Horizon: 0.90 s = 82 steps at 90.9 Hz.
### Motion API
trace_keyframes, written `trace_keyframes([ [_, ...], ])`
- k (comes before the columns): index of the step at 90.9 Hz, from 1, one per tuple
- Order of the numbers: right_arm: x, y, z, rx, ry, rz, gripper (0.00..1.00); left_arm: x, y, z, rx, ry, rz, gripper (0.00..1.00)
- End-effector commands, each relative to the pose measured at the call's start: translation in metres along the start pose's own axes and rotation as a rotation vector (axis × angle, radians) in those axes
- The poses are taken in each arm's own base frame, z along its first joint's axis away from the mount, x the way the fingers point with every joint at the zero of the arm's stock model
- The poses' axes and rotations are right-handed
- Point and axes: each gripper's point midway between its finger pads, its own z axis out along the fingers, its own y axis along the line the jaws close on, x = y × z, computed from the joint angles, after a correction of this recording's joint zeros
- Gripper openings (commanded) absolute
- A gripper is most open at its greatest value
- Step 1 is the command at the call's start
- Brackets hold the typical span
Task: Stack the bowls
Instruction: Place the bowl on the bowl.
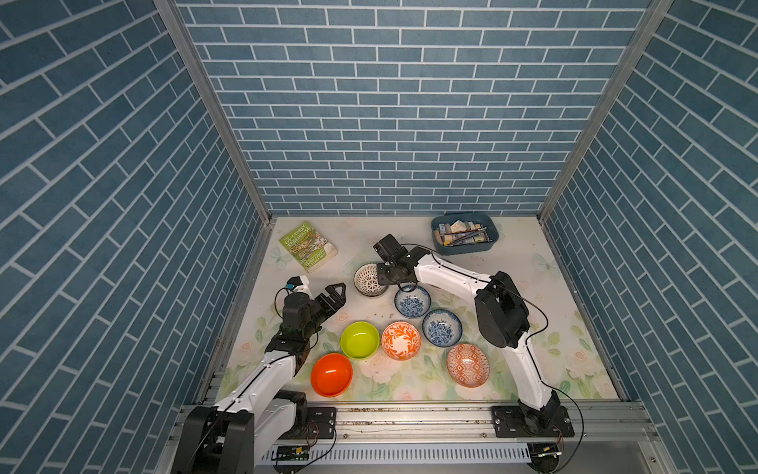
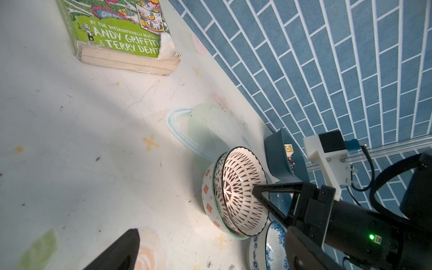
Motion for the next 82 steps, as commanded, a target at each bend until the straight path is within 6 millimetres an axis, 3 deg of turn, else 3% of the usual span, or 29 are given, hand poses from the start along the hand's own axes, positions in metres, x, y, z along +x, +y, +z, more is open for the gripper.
trace_keyframes([
  [1, -0.004, 0.002, -0.005, 0.013, -0.009, 0.012, 0.19, 0.0, 0.0, 0.002, 0.011, 0.004, 0.006, 1.0],
  [28, -0.011, 0.002, -0.018, 0.015, -0.035, 0.013, 0.34, 0.0, 0.0, 0.001, 0.009, 0.004, 0.006, 1.0],
  [40, -0.013, 0.0, -0.023, 0.022, -0.046, 0.014, 0.36, 0.001, 0.001, 0.002, 0.005, 0.008, 0.006, 1.0],
  [43, -0.02, 0.002, -0.036, 0.011, -0.069, 0.018, 0.36, 0.001, 0.001, 0.002, 0.006, 0.009, 0.004, 1.0],
  [50, -0.022, 0.001, -0.043, 0.019, -0.08, 0.016, 0.36, 0.001, 0.001, 0.002, 0.006, 0.009, 0.005, 1.0],
  [82, -0.025, -0.009, -0.047, 0.072, -0.082, 0.012, 0.34, 0.002, 0.001, 0.003, 0.005, 0.015, 0.007, 1.0],
])
